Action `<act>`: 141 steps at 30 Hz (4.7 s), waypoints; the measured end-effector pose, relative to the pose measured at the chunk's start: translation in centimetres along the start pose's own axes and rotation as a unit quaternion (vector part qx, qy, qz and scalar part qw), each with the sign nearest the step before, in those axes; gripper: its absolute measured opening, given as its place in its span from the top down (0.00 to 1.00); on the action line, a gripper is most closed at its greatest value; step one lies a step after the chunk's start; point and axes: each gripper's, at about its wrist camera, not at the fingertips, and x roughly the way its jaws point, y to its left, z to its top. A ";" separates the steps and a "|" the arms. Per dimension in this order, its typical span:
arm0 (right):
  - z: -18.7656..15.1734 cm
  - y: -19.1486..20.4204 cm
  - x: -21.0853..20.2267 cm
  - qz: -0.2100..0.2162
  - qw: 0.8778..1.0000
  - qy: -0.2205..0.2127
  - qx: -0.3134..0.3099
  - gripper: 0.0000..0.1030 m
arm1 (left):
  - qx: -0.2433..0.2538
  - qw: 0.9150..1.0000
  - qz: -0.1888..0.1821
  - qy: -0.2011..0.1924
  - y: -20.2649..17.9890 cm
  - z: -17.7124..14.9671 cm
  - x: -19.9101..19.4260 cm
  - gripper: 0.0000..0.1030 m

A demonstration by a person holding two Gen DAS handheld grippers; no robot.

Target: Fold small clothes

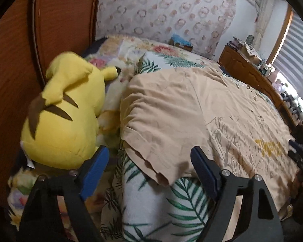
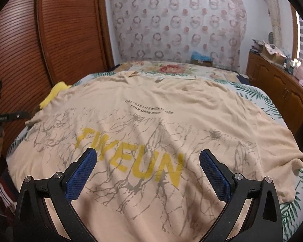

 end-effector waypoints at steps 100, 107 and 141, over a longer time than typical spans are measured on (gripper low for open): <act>11.7 20.7 17.3 0.193 0.956 0.071 -0.208 0.97 | 0.071 0.989 0.029 -0.123 -4.8 -2.4 -8.9 0.59; 14.9 17.0 17.0 0.166 0.974 0.051 -0.149 0.97 | 0.079 0.990 0.022 -0.116 -5.9 -2.4 -8.0 0.59; 3.0 -9.3 -1.8 -0.043 0.999 0.018 -0.006 0.57 | 0.186 0.982 -0.013 -0.015 -18.4 1.4 4.2 0.59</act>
